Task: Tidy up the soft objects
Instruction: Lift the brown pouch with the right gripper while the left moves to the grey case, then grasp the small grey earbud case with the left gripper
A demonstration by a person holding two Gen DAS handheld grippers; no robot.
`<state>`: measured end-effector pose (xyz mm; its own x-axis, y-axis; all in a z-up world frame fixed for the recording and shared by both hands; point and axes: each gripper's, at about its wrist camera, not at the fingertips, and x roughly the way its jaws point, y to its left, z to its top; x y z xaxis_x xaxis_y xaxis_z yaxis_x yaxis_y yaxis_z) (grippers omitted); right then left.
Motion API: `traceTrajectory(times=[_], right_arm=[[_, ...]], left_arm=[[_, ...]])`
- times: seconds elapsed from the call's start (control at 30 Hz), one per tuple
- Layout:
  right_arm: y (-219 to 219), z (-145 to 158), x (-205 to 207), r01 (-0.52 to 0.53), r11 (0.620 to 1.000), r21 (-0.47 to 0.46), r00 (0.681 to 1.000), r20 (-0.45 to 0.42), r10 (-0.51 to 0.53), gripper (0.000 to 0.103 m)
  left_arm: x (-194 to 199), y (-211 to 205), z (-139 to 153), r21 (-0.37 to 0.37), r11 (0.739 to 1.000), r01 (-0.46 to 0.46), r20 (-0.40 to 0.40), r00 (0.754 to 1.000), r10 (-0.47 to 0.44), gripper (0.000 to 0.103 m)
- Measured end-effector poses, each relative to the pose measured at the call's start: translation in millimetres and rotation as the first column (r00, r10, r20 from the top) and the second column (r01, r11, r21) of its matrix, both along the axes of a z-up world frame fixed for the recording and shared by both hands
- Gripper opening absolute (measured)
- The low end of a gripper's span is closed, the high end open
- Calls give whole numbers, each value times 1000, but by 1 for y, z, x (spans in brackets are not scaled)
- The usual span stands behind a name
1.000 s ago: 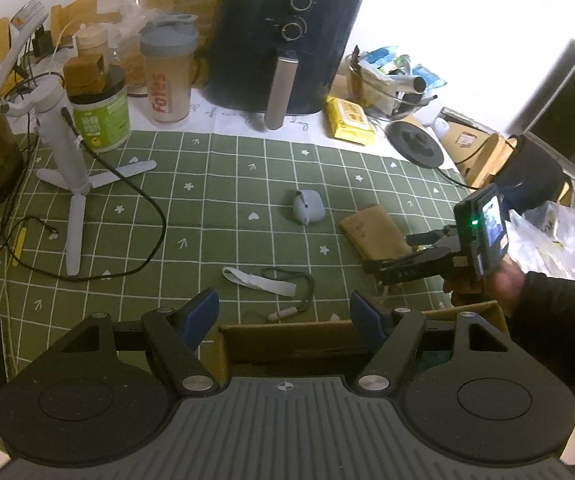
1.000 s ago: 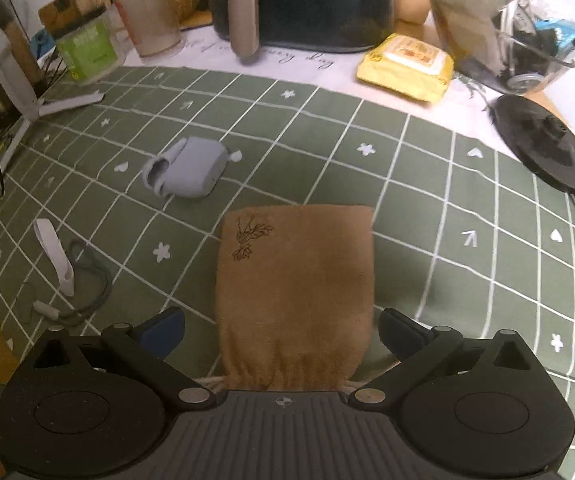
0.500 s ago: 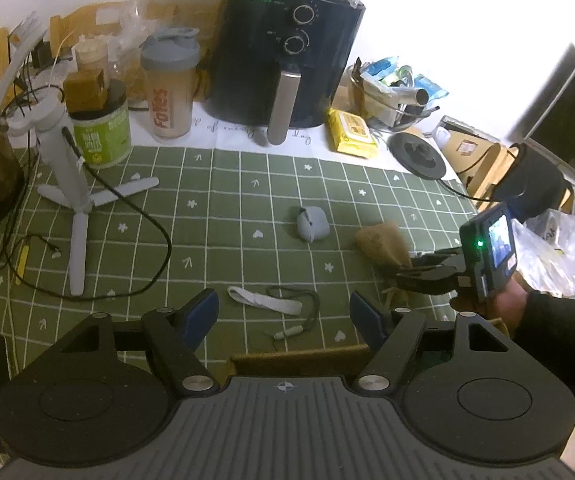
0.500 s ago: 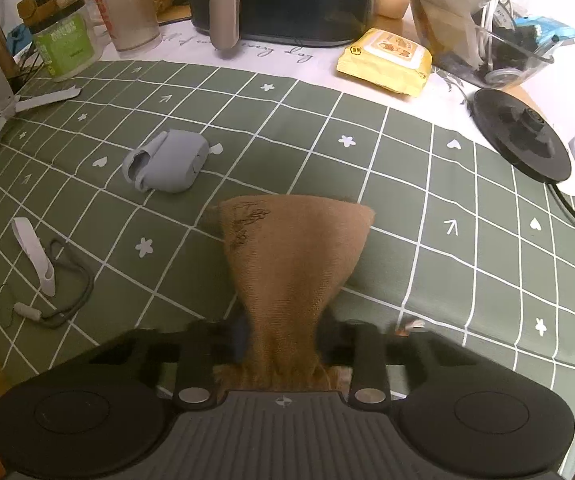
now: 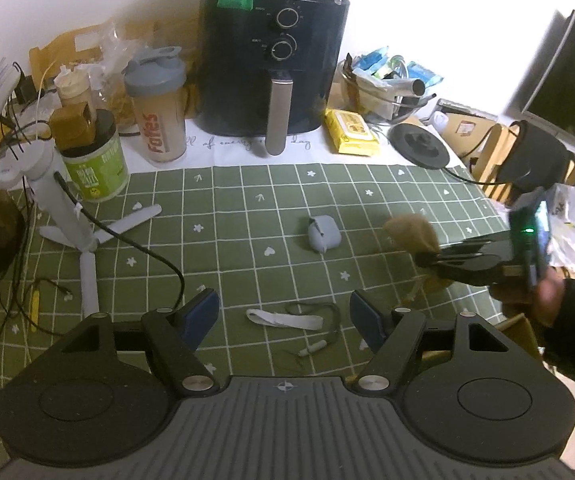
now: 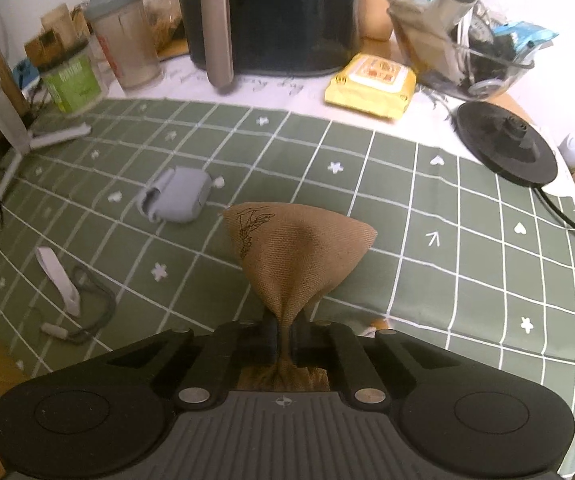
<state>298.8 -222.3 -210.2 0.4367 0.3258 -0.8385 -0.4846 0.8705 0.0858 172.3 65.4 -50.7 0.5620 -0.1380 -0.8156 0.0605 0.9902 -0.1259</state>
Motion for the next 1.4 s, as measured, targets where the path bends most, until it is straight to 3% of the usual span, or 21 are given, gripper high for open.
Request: traceTrajectory(times=[0.53, 0.8, 1.03, 1.4], right_arm=[[-32, 46, -32, 58, 993, 105, 998, 29, -62, 8], [-41, 64, -41, 80, 989, 127, 996, 40, -85, 8], [-45, 80, -51, 65, 988, 143, 996, 59, -73, 8], [-62, 84, -65, 137, 974, 183, 988, 50, -149, 8]], left_arm=[[46, -22, -2, 62, 990, 130, 23, 991, -131, 72], [82, -37, -21, 52, 986, 161, -17, 987, -161, 72], [115, -38, -44, 19, 995, 101, -77, 992, -99, 72], [155, -46, -92, -33, 999, 8, -176, 984, -14, 72]])
